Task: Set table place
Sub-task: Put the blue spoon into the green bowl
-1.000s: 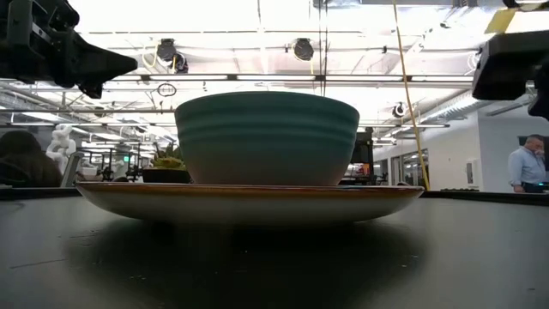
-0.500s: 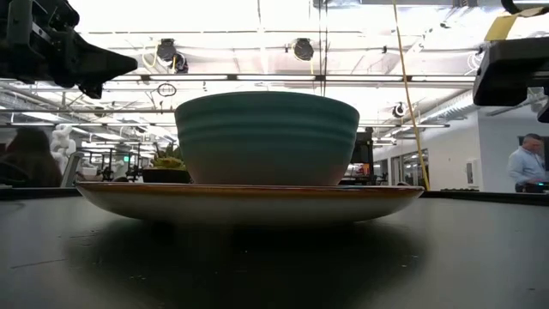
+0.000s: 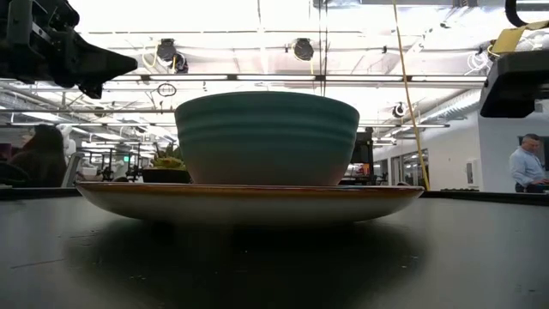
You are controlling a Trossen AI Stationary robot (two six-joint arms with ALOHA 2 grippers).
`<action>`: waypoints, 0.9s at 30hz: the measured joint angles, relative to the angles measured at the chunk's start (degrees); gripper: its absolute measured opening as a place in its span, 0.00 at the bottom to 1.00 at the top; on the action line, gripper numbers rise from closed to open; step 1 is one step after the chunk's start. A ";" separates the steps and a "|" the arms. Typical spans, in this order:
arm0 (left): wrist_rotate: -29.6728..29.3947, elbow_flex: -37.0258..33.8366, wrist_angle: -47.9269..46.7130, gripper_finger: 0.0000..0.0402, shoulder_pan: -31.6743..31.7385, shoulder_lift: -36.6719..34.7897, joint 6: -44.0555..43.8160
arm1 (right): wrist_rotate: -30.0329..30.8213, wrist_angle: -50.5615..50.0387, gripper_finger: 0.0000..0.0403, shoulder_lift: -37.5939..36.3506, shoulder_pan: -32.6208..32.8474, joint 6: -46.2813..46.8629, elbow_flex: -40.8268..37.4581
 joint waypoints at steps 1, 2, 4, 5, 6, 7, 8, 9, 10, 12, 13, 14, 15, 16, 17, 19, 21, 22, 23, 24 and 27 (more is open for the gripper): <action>-0.01 0.00 0.00 0.07 0.00 0.00 0.00 | 0.00 0.25 0.35 -0.04 -0.02 0.03 -0.19; 0.00 0.00 0.00 0.07 -0.01 0.00 -0.03 | 0.00 0.49 0.35 -0.06 -0.07 0.11 -0.30; 0.00 0.00 0.00 0.07 0.01 0.00 -0.22 | -0.11 0.90 0.34 -0.06 -0.07 0.19 -0.48; 0.00 0.00 0.00 0.07 0.01 0.00 -0.23 | -0.11 0.93 0.32 -0.06 -0.07 0.19 -0.48; 0.00 0.00 0.02 0.07 0.01 0.02 -0.22 | -0.17 0.90 0.31 -0.06 -0.07 0.19 -0.48; 0.00 0.00 0.01 0.07 0.01 0.01 -0.23 | -0.26 0.87 0.29 -0.06 -0.10 0.19 -0.48; 0.00 0.00 0.00 0.07 0.01 0.00 -0.22 | -0.38 0.85 0.26 -0.06 -0.13 0.21 -0.48; 0.00 0.00 0.02 0.07 0.01 0.02 -0.22 | -0.46 0.85 0.24 -0.06 -0.13 0.23 -0.50; 0.00 0.00 0.02 0.07 0.01 0.01 -0.23 | -0.53 0.85 0.21 -0.06 -0.13 0.24 -0.52; 0.00 0.00 0.08 0.07 0.01 0.00 -0.22 | -0.59 0.88 0.15 -0.04 -0.13 0.23 -0.53; 0.00 0.00 0.23 0.07 0.01 0.00 -0.22 | -0.59 0.93 0.12 -0.04 -0.13 0.22 -0.53; 0.00 0.00 0.39 0.07 0.01 0.00 -0.23 | -0.57 0.95 0.09 -0.02 -0.13 0.26 -0.53; 0.00 0.00 0.46 0.07 0.00 0.00 -0.22 | -0.47 0.99 0.07 -0.02 -0.13 0.26 -0.53; 0.00 0.00 0.46 0.07 0.01 0.02 -0.22 | -0.35 1.03 0.06 -0.02 -0.13 0.31 -0.53; 0.00 0.00 0.46 0.07 -0.01 0.00 -0.22 | -0.24 1.07 0.06 -0.03 -0.13 0.72 -0.53; 0.00 0.00 0.46 0.07 0.00 0.00 -0.22 | -0.15 1.25 0.06 -0.02 -0.30 1.73 -0.53; 0.00 0.00 0.46 0.07 0.00 0.00 -0.22 | -0.12 1.58 0.06 0.00 -0.42 2.73 -0.53; 0.00 0.00 0.46 0.07 0.01 0.01 -0.22 | 0.00 1.80 0.06 0.01 -0.44 3.30 -0.53; 0.00 0.00 0.45 0.07 0.00 0.00 -0.22 | 0.09 1.99 0.06 0.03 -0.44 3.87 -0.55; 0.00 0.00 0.46 0.07 0.01 0.00 -0.22 | 0.13 2.28 0.07 0.03 -0.44 4.49 -0.57; 0.00 0.00 0.45 0.07 0.01 0.00 -0.22 | 0.30 3.83 0.06 0.09 -0.47 5.43 -0.59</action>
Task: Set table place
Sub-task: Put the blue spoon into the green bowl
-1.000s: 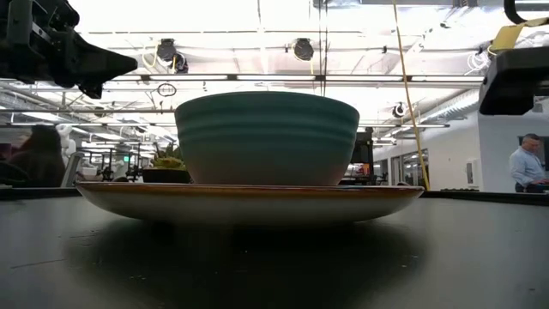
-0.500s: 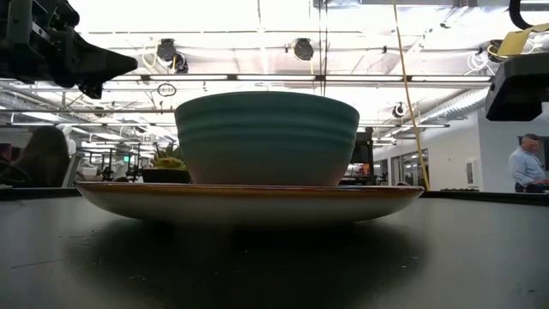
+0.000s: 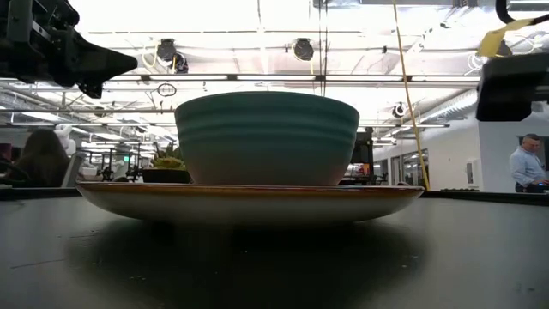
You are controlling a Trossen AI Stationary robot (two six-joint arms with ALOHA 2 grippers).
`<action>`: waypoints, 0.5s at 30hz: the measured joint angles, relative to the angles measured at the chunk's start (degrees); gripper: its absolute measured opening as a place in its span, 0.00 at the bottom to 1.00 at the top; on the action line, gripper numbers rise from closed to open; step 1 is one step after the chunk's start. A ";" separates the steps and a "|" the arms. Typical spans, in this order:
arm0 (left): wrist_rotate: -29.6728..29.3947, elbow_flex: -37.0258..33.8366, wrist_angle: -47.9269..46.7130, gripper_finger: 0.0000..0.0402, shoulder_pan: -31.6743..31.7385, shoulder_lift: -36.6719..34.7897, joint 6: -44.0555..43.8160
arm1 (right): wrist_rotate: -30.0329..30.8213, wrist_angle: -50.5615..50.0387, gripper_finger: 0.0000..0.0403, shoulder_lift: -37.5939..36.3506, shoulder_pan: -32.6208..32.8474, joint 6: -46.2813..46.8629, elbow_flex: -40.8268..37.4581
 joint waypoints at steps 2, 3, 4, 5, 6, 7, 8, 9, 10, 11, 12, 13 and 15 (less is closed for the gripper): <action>0.00 0.00 -0.01 0.07 -0.02 0.00 0.00 | 0.07 1.37 0.06 0.00 -0.01 0.36 0.02; 0.00 0.00 -0.01 0.07 0.00 0.02 -0.05 | 0.06 1.84 0.06 -0.09 -0.01 0.40 0.02; 0.00 0.00 -0.01 0.07 0.00 0.00 -0.12 | 0.06 2.02 0.06 -0.28 -0.01 0.40 0.02; 0.00 0.00 -0.01 0.07 0.00 0.02 -0.21 | 0.07 2.30 0.06 -0.44 -0.01 0.40 0.02; 0.00 0.00 -0.01 0.07 0.00 0.01 -0.24 | 0.11 2.71 0.06 -0.66 -0.01 0.40 0.02; 0.00 0.00 -0.01 0.07 -0.01 0.01 -0.24 | 0.14 2.96 0.06 -0.90 -0.03 0.40 0.02; 0.00 0.00 -0.01 0.07 -0.01 0.00 -0.26 | 0.12 2.88 0.06 -1.25 -0.07 0.59 0.02; 0.00 0.00 -0.01 0.07 0.00 0.02 -0.26 | 0.12 2.81 0.06 -1.54 -0.22 1.05 0.02; 0.00 0.00 -0.01 0.07 0.00 0.02 -0.28 | 0.06 2.91 0.06 -1.80 -0.47 1.61 0.02; 0.00 0.00 -0.03 0.07 -0.02 0.02 -0.28 | 0.10 2.95 0.06 -2.16 -0.72 2.03 0.02; 0.00 0.02 -0.01 0.07 -0.02 0.00 -0.28 | 0.12 2.68 0.06 -2.63 -0.90 2.22 0.02; 0.00 0.00 -0.03 0.07 -0.02 0.00 -0.30 | 0.16 2.54 0.06 -3.19 -1.18 2.26 0.02; 0.02 0.01 -0.03 0.07 0.00 0.01 -0.25 | 0.34 2.76 0.06 -4.54 -1.75 2.23 0.02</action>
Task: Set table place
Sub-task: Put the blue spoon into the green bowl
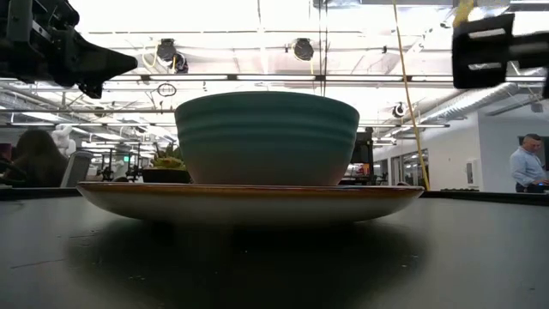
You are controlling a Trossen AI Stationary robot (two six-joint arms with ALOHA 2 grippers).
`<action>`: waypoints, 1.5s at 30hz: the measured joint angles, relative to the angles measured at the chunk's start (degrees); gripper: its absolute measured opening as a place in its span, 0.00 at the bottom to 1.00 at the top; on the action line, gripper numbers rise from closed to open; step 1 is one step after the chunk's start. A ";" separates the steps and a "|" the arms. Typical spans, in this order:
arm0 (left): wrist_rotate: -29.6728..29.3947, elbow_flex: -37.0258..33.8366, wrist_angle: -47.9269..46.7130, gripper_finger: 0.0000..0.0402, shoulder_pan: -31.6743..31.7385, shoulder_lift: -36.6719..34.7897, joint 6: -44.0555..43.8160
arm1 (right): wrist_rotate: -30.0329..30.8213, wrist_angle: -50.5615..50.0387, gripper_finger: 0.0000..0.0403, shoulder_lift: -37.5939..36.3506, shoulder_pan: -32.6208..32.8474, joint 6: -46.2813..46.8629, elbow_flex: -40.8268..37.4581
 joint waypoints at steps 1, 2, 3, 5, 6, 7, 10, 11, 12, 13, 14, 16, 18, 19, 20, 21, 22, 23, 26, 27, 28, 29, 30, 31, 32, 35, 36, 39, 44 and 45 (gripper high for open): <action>-0.01 -0.01 0.00 0.07 -0.02 0.01 0.04 | 0.24 -0.13 0.06 -0.76 -0.31 -0.04 0.00; -0.02 0.01 0.00 0.07 -0.02 -0.01 0.11 | 1.00 -0.21 0.06 -1.55 -0.57 -0.11 0.00; -0.02 -0.01 -0.02 0.07 0.00 0.01 0.18 | 1.65 -0.21 0.06 -2.39 -0.87 -0.30 0.00; -0.02 0.00 -0.01 0.07 0.00 -0.01 0.19 | 3.24 -0.26 0.06 -4.29 -1.50 -1.20 0.00; -0.02 -0.01 -0.02 0.07 0.00 -0.01 0.21 | 4.01 -0.27 0.06 -5.34 -1.78 -1.43 0.00; 0.00 -0.01 -0.02 0.07 0.00 -0.01 0.21 | 4.67 -0.23 0.06 -6.44 -2.16 -1.46 0.00; 0.00 0.00 -0.03 0.07 0.00 0.00 0.22 | 6.04 -0.61 0.06 -9.40 -3.52 -1.48 0.04; 0.00 -0.01 -0.07 0.07 0.00 0.00 0.23 | 6.34 -1.43 0.06 -10.50 -3.94 -1.53 0.04; 0.00 0.01 -0.14 0.07 0.00 -0.01 0.23 | 7.31 -2.23 0.06 -11.57 -4.30 -1.51 0.04; 0.00 0.00 -0.35 0.07 0.00 -0.01 0.23 | 8.23 -2.48 0.06 -12.51 -4.74 -1.48 0.04; 0.00 -0.01 -0.55 0.07 0.00 0.01 0.23 | 8.74 -2.66 0.06 -13.29 -5.13 -1.45 0.07; 0.00 -0.01 -0.72 0.07 0.00 0.01 0.23 | 8.86 -3.33 0.06 -14.32 -5.91 -1.44 0.09; 0.00 0.01 -1.06 0.07 -0.01 0.00 0.26 | 8.87 -3.19 0.06 -14.91 -6.61 -1.45 0.09; 0.00 0.01 -1.07 0.07 0.00 0.01 0.32 | 8.87 -3.14 0.06 -15.03 -6.94 -1.45 0.09; 0.00 0.01 -1.07 0.07 -0.01 -0.01 0.46 | 8.84 -3.13 0.06 -15.03 -7.27 -1.44 0.09; 0.00 0.01 -1.17 0.07 0.00 -0.01 0.46 | 8.81 -3.20 0.06 -15.01 -7.48 -1.44 0.09; 0.00 0.01 -1.42 0.07 0.00 -0.01 0.43 | 8.73 -3.38 0.06 -14.95 -7.68 -1.42 0.09; 0.00 0.01 -1.50 0.07 0.00 0.01 0.43 | 8.73 -3.47 0.06 -14.94 -7.89 -1.34 0.09; 0.00 0.01 -1.46 0.07 -0.02 0.01 0.47 | 8.87 -3.23 0.06 -14.97 -9.04 -1.30 0.09; 0.00 0.01 -1.47 0.07 0.00 0.01 0.47 | 9.09 -3.29 0.06 -15.14 -9.48 -1.29 0.09; 0.00 0.01 -1.46 0.07 -0.01 0.00 0.47 | 9.82 -3.31 0.06 -15.56 -9.88 -1.05 0.07; 0.00 0.01 -1.46 0.07 -0.01 -0.01 0.47 | 10.44 -3.12 0.06 -15.98 -10.32 -0.51 0.07; 0.00 0.01 -1.46 0.07 -0.02 -0.01 0.47 | 10.54 -2.61 0.06 -16.42 -10.99 -0.14 0.07; 0.00 0.01 -1.46 0.07 0.00 0.01 0.47 | 10.57 -2.18 0.06 -16.86 -11.56 0.02 0.09; 0.00 0.01 -1.45 0.07 -0.01 0.00 0.49 | 10.57 -2.12 0.06 -17.39 -12.05 0.15 0.09; 0.00 0.01 -1.46 0.07 -0.01 0.01 0.54 | 10.57 -0.42 0.06 -19.32 -13.40 0.50 0.07; 0.00 0.01 -1.46 0.07 0.00 -0.01 0.54 | 10.57 0.15 0.06 -19.95 -13.77 0.60 0.09; 0.00 0.01 -1.48 0.07 -0.01 0.01 0.54 | 10.60 1.18 0.06 -21.44 -14.81 1.17 0.09; 0.02 0.01 -1.49 0.07 -0.02 -0.01 0.54 | 10.59 1.72 0.06 -24.47 -16.40 3.08 0.09; 0.01 0.01 -1.52 0.07 0.00 0.00 0.54 | 10.58 1.72 0.06 -24.94 -16.61 3.23 0.07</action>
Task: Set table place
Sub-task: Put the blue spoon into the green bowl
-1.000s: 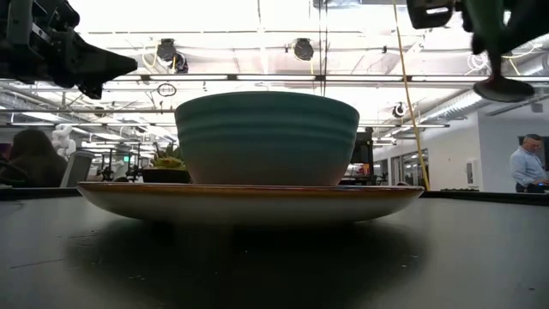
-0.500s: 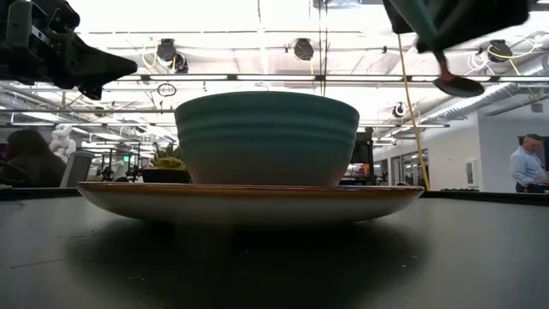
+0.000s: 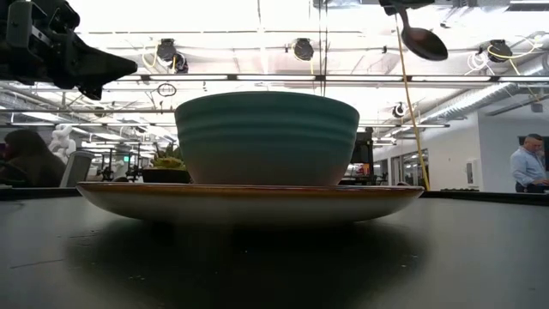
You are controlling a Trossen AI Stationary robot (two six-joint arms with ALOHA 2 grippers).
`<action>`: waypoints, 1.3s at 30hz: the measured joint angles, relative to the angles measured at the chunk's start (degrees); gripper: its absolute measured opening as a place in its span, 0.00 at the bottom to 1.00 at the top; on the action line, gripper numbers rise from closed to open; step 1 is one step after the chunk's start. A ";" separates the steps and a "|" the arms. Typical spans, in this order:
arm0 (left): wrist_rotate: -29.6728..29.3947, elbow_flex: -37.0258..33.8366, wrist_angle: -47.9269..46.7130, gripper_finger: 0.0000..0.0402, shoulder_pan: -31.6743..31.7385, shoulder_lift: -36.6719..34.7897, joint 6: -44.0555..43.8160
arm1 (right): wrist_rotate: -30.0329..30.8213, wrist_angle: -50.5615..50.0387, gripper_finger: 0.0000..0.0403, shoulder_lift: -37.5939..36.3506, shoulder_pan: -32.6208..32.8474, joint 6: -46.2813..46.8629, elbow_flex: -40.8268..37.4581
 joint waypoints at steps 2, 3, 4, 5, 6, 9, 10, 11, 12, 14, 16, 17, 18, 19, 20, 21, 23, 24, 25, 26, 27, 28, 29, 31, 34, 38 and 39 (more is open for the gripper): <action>-0.01 0.00 0.01 0.07 0.00 -0.01 0.00 | 0.00 0.37 0.06 -0.58 -0.06 0.10 -0.25; -0.01 0.00 0.01 0.07 0.00 -0.01 0.00 | -0.03 1.00 0.06 -0.79 -0.02 0.12 -0.57; 0.01 0.00 0.01 0.07 -0.02 0.01 0.00 | -0.17 1.85 0.06 -0.94 0.02 0.30 -1.01; -0.01 0.00 0.02 0.07 -0.01 0.00 0.00 | -0.21 2.71 0.06 -1.02 0.03 0.49 -1.56; -0.01 0.00 0.02 0.07 0.00 -0.01 0.00 | -0.23 3.56 0.06 -1.06 0.03 0.80 -2.19; 0.00 0.00 0.01 0.07 0.00 -0.01 0.00 | -0.08 4.19 0.06 -1.61 0.00 1.57 -3.41; 0.01 0.00 0.01 0.07 -0.01 0.01 0.00 | 0.60 5.06 0.06 -2.08 -0.06 1.92 -3.75; -0.01 0.00 0.00 0.07 -0.01 0.00 0.00 | 1.41 5.61 0.06 -2.79 -0.09 2.37 -4.06; 0.00 0.00 0.01 0.07 -0.02 0.00 0.00 | 2.23 6.20 0.06 -3.63 -0.21 2.64 -4.40; 0.01 0.00 -0.01 0.07 0.00 0.01 0.00 | 2.64 6.75 0.06 -5.59 -0.73 2.82 -4.99; -0.01 0.00 0.01 0.07 -0.01 -0.01 0.00 | 2.75 6.80 0.06 -7.76 -1.47 3.54 -5.92; 0.00 0.00 -0.02 0.07 -0.01 0.01 0.00 | 2.75 7.29 0.06 -8.81 -1.84 4.11 -6.53; -0.01 0.00 -0.01 0.07 -0.02 0.00 0.00 | 2.73 7.89 0.06 -9.81 -2.17 4.63 -7.26; -0.01 0.00 0.00 0.07 -0.02 -0.01 0.00 | 2.71 8.74 0.06 -10.70 -2.47 5.30 -8.22; -0.01 0.00 -0.01 0.07 -0.01 -0.01 0.00 | 2.65 10.41 0.06 -11.48 -2.69 5.95 -9.35; -0.01 0.00 -0.03 0.07 0.00 0.01 0.00 | 2.54 12.80 0.06 -12.17 -2.86 6.60 -10.76; -0.01 0.00 -0.01 0.07 0.00 -0.01 0.00 | 2.21 18.30 0.06 -13.28 -3.11 7.18 -13.96; -0.01 0.00 -0.03 0.07 0.00 0.01 0.00 | 1.63 20.94 0.06 -13.81 -3.26 7.23 -15.49; -0.01 0.00 -0.02 0.07 -0.01 0.01 0.00 | 0.90 23.17 0.06 -14.24 -3.50 7.39 -16.93; -0.01 0.00 -0.01 0.07 -0.02 0.00 0.00 | 0.83 25.05 0.06 -14.56 -3.79 7.58 -18.07; 0.01 0.00 -0.03 0.07 -0.02 -0.01 0.00 | 0.79 26.41 0.06 -14.83 -4.10 8.08 -19.04; 0.01 0.00 -0.03 0.07 0.00 0.01 0.00 | 0.80 26.95 0.06 -15.15 -4.53 8.68 -19.89; -0.01 0.00 -0.01 0.07 0.00 -0.01 0.00 | 0.83 26.90 0.06 -15.35 -5.03 9.11 -20.49; -0.01 0.00 -0.01 0.07 -0.01 0.01 0.00 | 0.83 26.84 0.06 -15.34 -5.98 9.20 -21.24; -0.01 0.00 0.06 0.07 -0.02 -0.01 0.00 | 0.81 26.77 0.06 -15.31 -6.87 8.69 -21.79; -0.01 0.00 0.08 0.07 0.00 0.01 0.00 | 0.78 27.04 0.06 -15.31 -7.55 8.89 -21.79; -0.01 0.00 0.10 0.07 -0.01 -0.01 -0.01 | 0.74 27.00 0.06 -15.31 -7.57 8.85 -21.79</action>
